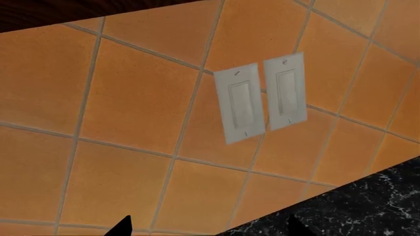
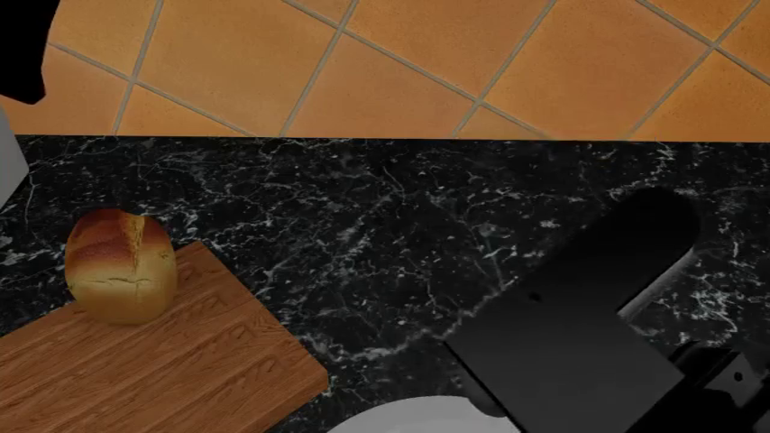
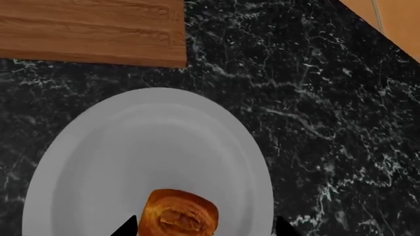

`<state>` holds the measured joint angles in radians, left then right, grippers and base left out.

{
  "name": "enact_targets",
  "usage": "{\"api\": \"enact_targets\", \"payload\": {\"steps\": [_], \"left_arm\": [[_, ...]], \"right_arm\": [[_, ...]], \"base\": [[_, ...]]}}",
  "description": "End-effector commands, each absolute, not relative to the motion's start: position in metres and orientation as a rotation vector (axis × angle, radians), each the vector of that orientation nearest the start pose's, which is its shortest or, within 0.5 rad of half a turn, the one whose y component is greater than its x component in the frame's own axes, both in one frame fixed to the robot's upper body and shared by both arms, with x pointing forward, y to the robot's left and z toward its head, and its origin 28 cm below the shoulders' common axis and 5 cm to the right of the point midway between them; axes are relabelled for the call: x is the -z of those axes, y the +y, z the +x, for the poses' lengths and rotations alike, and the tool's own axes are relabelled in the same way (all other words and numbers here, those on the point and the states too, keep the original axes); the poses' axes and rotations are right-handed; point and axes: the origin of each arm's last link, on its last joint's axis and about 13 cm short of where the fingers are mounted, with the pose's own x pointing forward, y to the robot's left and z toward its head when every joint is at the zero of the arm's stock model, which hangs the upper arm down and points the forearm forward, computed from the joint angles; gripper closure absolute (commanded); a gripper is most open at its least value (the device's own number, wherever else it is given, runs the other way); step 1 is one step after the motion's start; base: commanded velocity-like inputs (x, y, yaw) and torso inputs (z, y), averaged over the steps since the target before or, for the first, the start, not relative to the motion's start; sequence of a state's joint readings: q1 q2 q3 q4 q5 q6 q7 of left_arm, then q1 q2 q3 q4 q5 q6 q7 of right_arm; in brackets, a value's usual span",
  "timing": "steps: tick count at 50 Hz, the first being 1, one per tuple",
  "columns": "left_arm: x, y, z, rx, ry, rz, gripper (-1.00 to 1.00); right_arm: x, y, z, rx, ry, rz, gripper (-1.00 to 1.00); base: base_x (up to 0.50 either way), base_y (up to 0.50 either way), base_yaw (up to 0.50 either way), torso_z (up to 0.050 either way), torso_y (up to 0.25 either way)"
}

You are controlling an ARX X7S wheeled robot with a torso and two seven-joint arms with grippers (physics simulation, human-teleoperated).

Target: Place all breads on the cutting board.

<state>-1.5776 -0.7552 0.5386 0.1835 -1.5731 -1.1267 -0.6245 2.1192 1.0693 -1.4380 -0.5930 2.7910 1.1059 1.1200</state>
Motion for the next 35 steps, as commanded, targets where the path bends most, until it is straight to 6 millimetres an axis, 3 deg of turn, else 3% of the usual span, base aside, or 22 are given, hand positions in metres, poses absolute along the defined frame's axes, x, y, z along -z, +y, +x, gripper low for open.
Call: {"api": "enact_targets", "payload": {"steps": [1,35], "left_arm": [[-0.382,0.252,0.248,0.286,-0.073,0.181,-1.00],[-0.382,0.251,0.249,0.284,-0.080,0.188,-1.00]], "right_arm": [[-0.323,-0.142,0.135,-0.529,0.759,-0.487,-1.00],[-0.291,-0.146,0.144,-0.563,0.854,-0.356,-1.00]], "base": [[0.00,0.00,0.00,0.000,0.000],[0.00,0.00,0.00,0.000,0.000]]}}
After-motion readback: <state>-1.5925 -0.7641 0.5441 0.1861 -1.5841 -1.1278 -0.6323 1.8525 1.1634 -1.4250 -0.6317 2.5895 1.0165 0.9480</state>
